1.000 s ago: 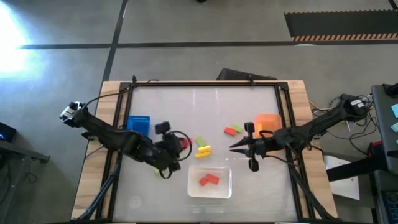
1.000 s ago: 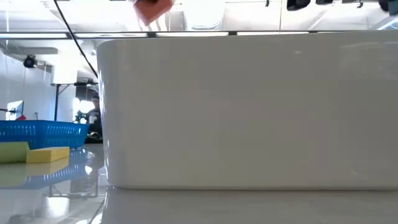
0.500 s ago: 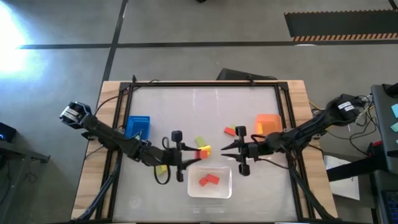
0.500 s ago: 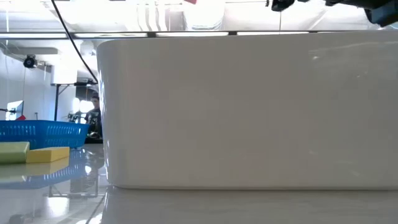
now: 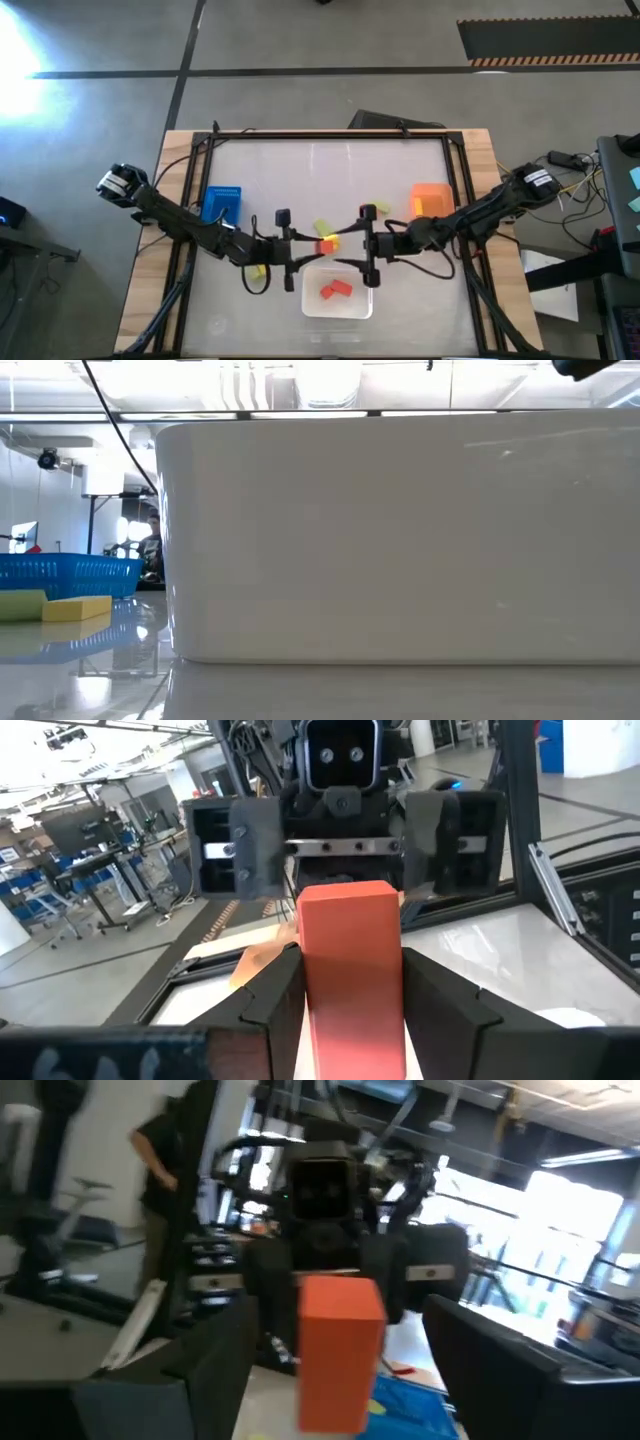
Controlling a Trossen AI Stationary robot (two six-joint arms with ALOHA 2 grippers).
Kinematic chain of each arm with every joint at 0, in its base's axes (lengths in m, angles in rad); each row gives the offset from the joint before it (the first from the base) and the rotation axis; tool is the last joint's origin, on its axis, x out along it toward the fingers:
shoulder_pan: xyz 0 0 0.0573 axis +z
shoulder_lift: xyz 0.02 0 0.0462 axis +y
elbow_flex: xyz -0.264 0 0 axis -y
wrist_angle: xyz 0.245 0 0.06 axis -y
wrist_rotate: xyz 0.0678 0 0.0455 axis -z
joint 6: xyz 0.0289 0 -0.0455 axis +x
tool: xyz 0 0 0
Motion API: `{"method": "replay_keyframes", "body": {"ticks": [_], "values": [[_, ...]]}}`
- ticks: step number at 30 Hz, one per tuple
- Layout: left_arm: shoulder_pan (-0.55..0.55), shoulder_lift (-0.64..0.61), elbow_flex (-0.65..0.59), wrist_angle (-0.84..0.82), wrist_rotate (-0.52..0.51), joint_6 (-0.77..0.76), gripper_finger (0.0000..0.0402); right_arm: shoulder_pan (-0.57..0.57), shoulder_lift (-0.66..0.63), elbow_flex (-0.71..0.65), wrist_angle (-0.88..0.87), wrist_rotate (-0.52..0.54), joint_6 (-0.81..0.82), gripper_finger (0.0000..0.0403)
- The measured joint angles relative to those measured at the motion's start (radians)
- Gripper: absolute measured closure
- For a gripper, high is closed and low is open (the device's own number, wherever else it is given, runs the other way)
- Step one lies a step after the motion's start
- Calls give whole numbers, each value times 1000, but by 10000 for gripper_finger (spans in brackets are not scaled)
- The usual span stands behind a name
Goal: Sort & place blocks by color
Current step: Put the orange block into the white bin
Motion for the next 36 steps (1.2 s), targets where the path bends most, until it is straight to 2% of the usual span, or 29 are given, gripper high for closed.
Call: {"method": "replay_keyframes", "body": {"ticks": [4,9,15,20,27,36], "values": [[0,0,0,3,2,1,270,-20,23,21,-1,19,-4,107],[2,0,0,7,3,8,270,-40,32,27,0,-2,12,117],[21,0,-1,11,3,9,270,-60,32,28,0,-81,49,148],[36,0,-1,26,3,8,269,-65,32,30,-1,-86,32,182],[39,0,-1,29,9,14,269,-65,32,30,-1,-89,24,287],[39,0,-2,20,7,10,269,-65,31,30,-9,-107,22,287]]}}
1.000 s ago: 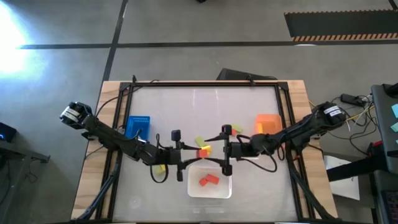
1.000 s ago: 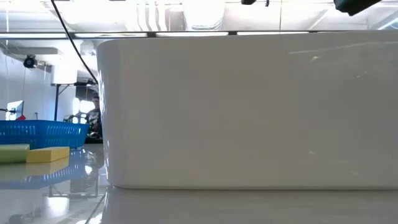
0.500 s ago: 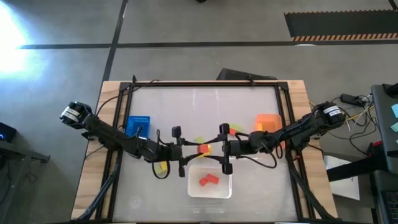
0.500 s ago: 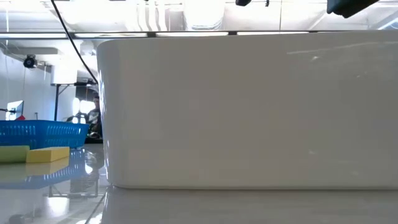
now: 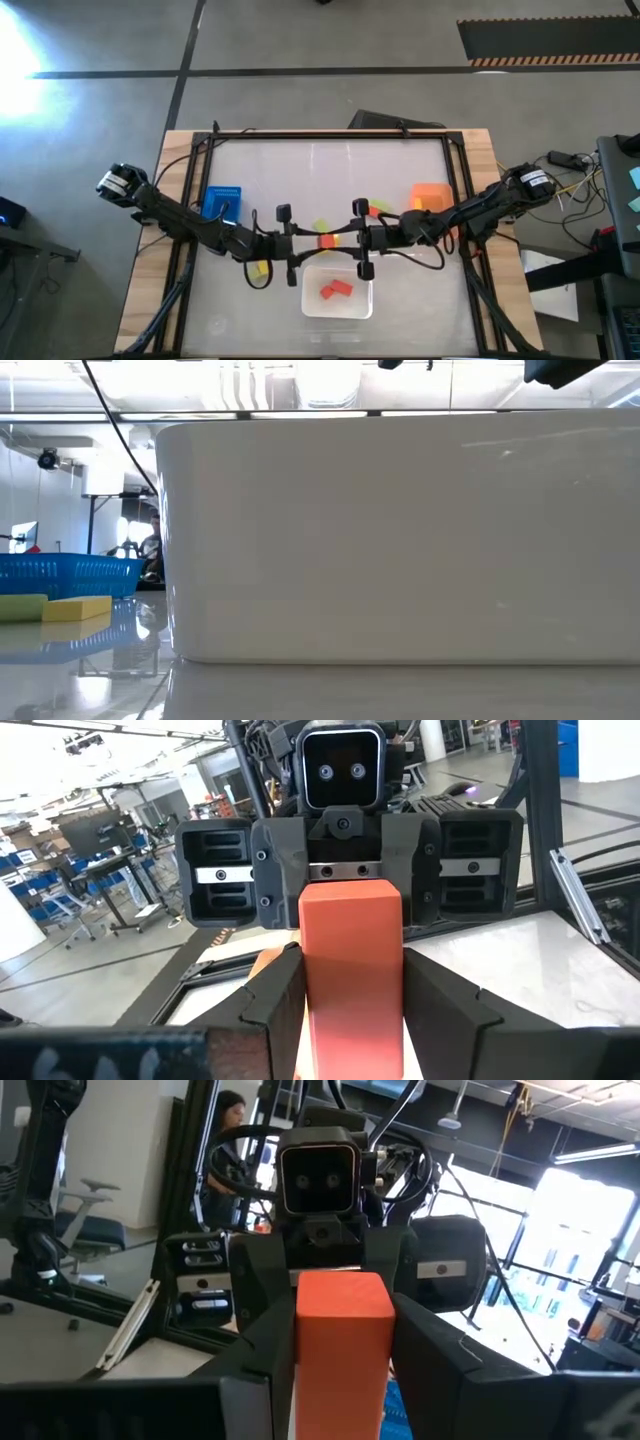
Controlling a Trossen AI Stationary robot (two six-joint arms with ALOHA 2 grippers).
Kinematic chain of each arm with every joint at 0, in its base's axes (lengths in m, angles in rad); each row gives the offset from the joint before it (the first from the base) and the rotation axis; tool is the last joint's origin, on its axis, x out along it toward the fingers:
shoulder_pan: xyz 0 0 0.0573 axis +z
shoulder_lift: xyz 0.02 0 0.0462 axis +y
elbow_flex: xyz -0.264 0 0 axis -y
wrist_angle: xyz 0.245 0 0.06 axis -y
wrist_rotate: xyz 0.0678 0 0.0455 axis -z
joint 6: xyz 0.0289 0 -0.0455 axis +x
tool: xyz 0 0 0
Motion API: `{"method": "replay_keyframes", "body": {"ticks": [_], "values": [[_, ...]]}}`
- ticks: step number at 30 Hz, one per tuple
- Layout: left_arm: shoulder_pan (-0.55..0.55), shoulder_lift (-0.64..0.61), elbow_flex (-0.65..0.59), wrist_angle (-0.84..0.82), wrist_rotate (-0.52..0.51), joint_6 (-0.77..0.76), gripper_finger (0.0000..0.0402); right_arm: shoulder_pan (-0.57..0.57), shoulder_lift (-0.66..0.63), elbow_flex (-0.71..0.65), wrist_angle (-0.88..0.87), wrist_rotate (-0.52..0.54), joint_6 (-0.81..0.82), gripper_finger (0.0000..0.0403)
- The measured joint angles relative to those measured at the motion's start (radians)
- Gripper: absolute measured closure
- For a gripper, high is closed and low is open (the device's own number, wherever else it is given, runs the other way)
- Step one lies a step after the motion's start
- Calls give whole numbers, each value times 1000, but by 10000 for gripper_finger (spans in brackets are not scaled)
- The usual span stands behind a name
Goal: Sort & place blocks by color
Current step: Put the orange block into the white bin
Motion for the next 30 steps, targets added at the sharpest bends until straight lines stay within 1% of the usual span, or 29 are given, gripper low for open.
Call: {"method": "replay_keyframes", "body": {"ticks": [5,8,11,17,21,23,25,30], "values": [[0,0,0,-10,-2,-2,269,0,-1,0,-10,0,0,287],[0,0,0,-20,0,-7,260,0,-2,0,-17,-3,6,287],[0,0,0,-24,0,-11,234,1,-2,0,-20,-5,5,287],[1,0,0,-33,-6,-8,168,2,-5,0,-30,-11,4,287],[1,-17,0,-123,-12,8,140,2,-29,1,-84,-6,9,287],[1,-39,0,-190,-12,12,134,2,-52,10,-154,4,33,287],[1,-65,0,-248,-12,11,133,2,-84,30,-271,27,64,287],[1,-144,0,-410,-46,-9,132,2,-132,145,-664,51,173,287]]}}
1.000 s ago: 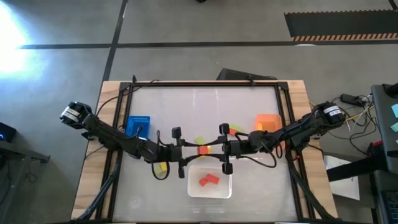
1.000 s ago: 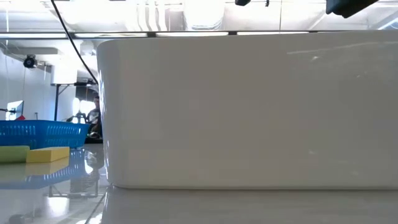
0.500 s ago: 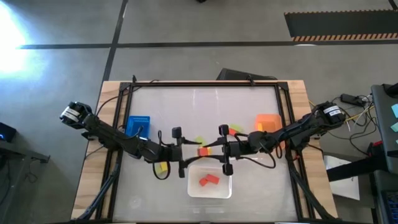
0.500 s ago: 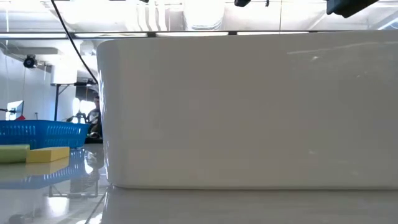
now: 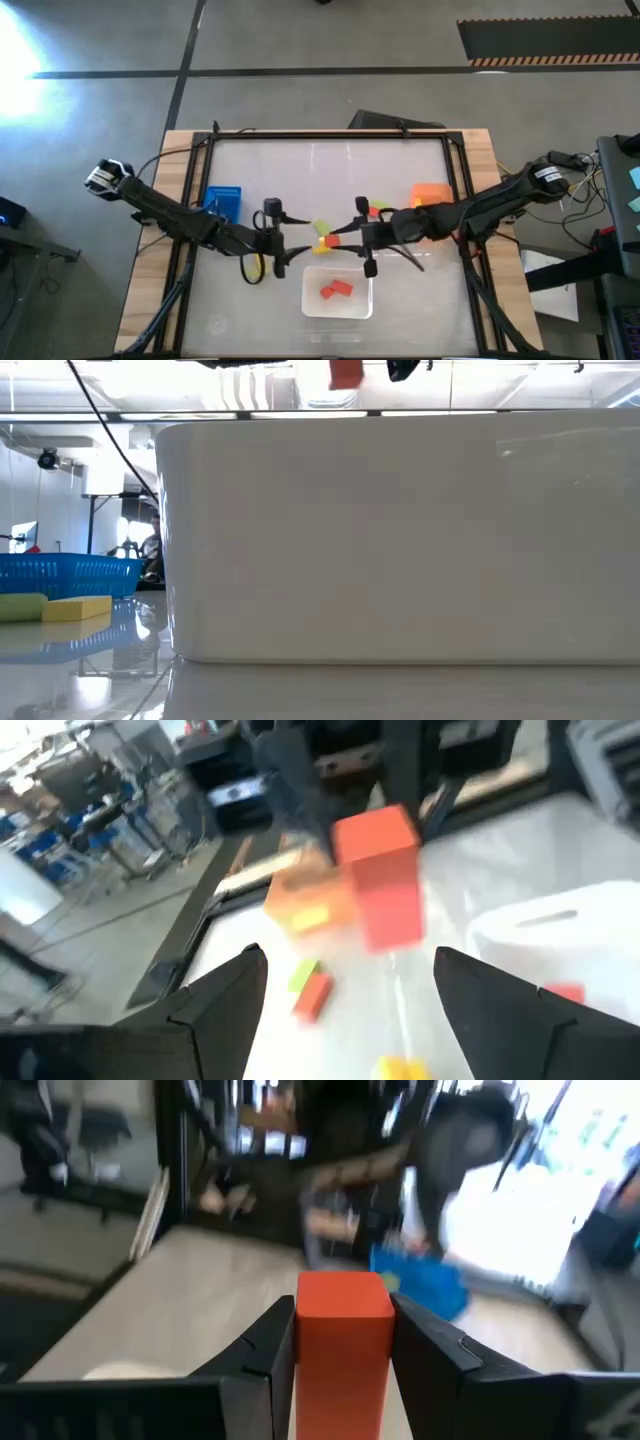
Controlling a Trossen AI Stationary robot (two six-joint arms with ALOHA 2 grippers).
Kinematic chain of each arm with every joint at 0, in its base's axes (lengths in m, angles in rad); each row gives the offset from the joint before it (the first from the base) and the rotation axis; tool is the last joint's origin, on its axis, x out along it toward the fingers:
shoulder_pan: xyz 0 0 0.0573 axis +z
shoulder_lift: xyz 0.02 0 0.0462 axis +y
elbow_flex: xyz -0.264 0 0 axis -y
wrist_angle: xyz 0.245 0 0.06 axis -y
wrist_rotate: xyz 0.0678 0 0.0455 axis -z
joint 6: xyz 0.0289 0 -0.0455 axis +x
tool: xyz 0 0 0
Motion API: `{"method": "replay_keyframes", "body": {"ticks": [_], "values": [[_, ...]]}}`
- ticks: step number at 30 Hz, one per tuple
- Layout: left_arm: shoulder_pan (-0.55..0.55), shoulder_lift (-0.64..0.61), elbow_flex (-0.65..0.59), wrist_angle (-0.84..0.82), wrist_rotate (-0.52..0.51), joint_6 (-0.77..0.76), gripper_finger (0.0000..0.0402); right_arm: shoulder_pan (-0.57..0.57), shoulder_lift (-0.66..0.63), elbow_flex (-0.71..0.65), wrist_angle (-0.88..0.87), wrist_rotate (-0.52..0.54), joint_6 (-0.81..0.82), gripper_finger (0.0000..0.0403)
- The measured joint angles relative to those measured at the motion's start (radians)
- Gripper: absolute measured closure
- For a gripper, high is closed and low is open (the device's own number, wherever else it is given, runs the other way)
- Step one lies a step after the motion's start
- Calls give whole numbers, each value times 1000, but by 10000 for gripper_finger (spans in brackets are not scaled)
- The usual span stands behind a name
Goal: Sort & place blocks by color
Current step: Put the orange block into the white bin
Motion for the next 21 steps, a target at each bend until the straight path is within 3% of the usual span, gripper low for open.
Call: {"method": "replay_keyframes", "body": {"ticks": [7,16,21], "values": [[1,-88,-13,-121,-167,1,132,21,76,272,-567,-1,181,287],[2,-169,-114,-116,-292,24,132,26,264,573,-1088,-95,509,287],[2,-194,-124,-112,-304,23,132,31,381,703,-1273,-133,605,287]]}}
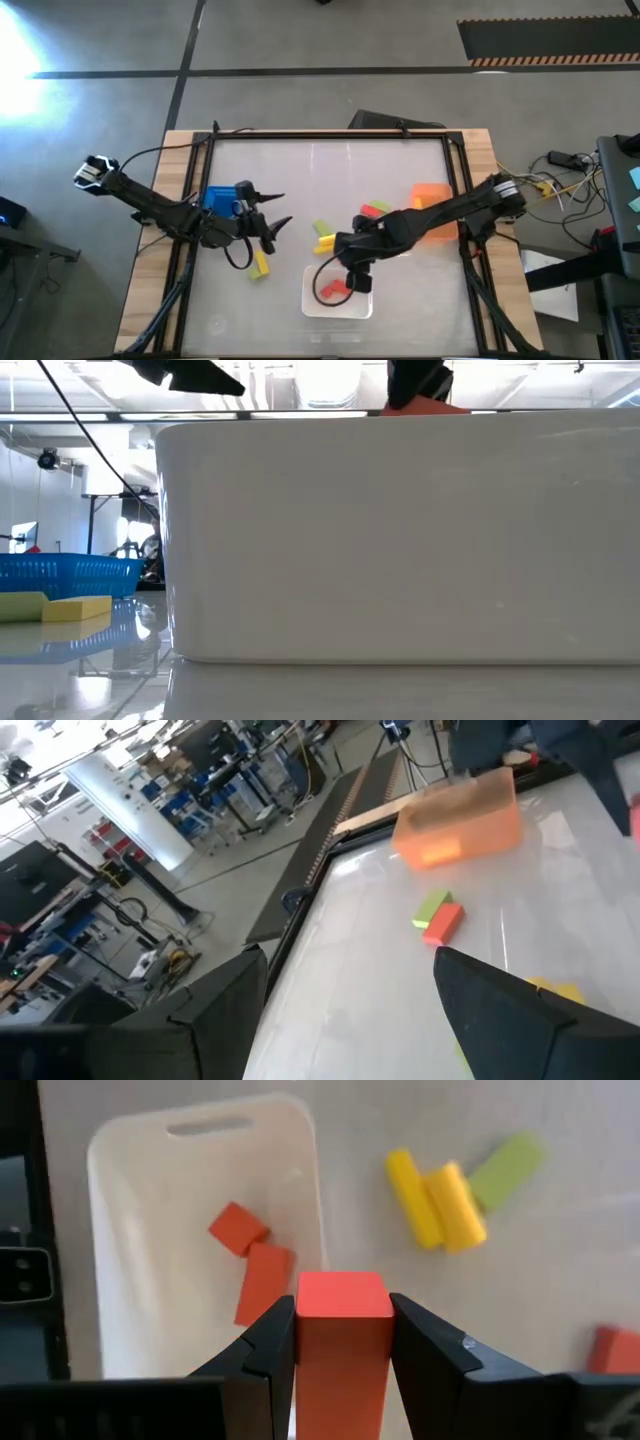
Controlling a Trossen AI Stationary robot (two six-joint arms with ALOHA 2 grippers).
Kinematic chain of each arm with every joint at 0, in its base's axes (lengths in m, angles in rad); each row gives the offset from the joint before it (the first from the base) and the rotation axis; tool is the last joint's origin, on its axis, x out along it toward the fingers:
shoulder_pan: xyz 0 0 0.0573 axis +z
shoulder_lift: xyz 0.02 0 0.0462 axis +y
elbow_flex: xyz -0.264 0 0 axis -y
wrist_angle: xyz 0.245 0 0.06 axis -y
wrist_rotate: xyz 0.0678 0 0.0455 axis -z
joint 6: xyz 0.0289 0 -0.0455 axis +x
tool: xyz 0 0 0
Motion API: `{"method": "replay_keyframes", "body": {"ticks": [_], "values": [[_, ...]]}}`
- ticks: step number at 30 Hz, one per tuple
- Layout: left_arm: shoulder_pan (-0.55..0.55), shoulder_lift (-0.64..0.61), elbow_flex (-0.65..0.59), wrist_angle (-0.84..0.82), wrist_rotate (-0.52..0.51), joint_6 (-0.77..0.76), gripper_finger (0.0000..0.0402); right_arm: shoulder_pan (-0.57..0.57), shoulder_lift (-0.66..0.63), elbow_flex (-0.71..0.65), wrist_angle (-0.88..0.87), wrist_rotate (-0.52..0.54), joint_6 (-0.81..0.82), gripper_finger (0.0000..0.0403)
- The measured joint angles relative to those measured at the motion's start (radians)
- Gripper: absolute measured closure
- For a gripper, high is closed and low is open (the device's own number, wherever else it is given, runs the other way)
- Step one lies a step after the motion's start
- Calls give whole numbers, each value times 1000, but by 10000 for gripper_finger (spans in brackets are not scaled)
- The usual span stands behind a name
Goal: Sort & place blocks by color
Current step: Put the orange block into the white bin
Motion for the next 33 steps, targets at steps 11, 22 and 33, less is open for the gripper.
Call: {"method": "replay_keyframes", "body": {"ticks": [11,22,33], "values": [[0,-6,-11,-11,0,0,132,15,228,265,-189,-28,63,287],[0,-4,-13,-13,1,-1,132,59,461,496,-360,-32,68,287],[0,-3,-13,-14,1,-1,132,66,542,523,-351,-43,89,287]]}}
